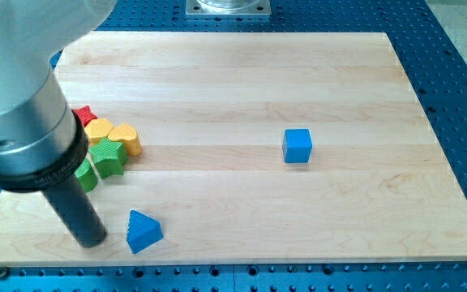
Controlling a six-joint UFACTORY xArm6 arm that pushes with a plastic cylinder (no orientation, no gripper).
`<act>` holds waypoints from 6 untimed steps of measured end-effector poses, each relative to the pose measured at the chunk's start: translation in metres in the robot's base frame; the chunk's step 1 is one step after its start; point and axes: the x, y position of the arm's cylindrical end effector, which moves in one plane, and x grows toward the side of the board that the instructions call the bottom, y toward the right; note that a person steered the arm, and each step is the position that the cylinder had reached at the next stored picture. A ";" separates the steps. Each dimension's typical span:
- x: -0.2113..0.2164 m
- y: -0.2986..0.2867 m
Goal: Separate the green star from the yellow blocks
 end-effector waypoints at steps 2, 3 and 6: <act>-0.029 -0.047; -0.076 -0.073; -0.120 -0.026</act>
